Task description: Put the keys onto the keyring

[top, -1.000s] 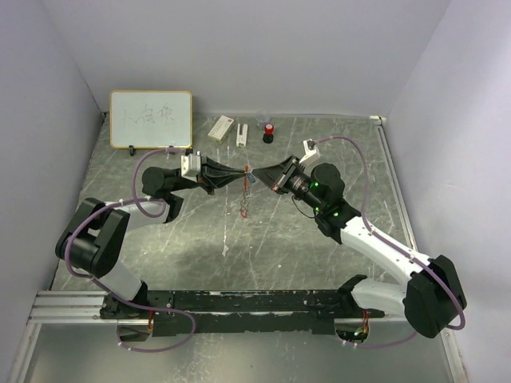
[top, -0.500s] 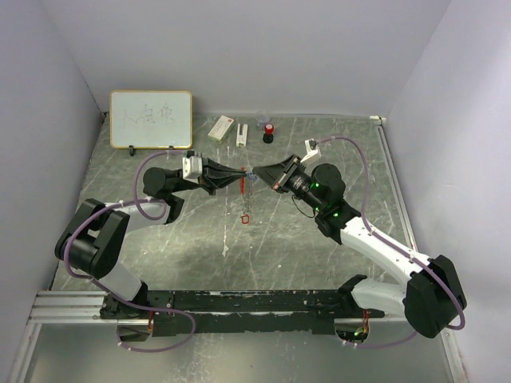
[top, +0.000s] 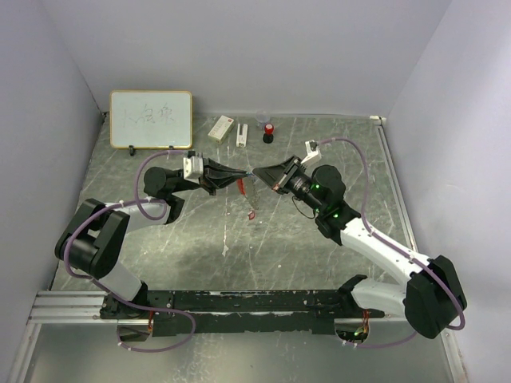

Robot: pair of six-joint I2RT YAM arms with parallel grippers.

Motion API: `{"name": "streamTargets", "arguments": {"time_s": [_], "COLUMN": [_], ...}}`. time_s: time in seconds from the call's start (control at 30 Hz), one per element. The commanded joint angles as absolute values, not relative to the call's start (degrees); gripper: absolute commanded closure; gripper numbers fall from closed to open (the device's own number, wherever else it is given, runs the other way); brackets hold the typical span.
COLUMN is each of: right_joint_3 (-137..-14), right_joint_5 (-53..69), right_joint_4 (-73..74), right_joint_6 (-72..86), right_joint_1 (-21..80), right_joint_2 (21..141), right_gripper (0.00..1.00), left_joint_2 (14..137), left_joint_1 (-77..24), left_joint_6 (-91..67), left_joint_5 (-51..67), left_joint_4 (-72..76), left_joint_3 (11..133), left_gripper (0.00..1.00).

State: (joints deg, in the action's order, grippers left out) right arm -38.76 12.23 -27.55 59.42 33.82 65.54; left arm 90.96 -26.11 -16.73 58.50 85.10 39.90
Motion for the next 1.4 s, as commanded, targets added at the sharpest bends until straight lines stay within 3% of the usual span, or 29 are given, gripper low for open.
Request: {"name": "streamTargets", "arguments": {"time_s": [0.0, 0.77, 1.37], "right_joint_3": [-38.2, -38.3, -40.6], "right_joint_5": [12.3, 13.3, 14.2], "right_joint_4": [-29.5, -31.4, -30.3], "right_joint_6": [59.9, 60.8, 60.4], "right_joint_1": [34.0, 34.0, 34.0], "right_joint_2": [63.7, 63.7, 64.6], "right_gripper": [1.0, 1.0, 1.0], "left_joint_2": [89.6, 89.7, 87.1], "left_joint_1": [-26.5, -26.6, -28.7], "left_joint_6": [-15.2, -14.2, -5.5], "left_joint_5": [57.8, 58.1, 55.8], "left_joint_4": [85.8, 84.0, 70.5], "left_joint_3": [40.1, 40.1, 41.6], "left_gripper": [0.93, 0.93, 0.93]}}
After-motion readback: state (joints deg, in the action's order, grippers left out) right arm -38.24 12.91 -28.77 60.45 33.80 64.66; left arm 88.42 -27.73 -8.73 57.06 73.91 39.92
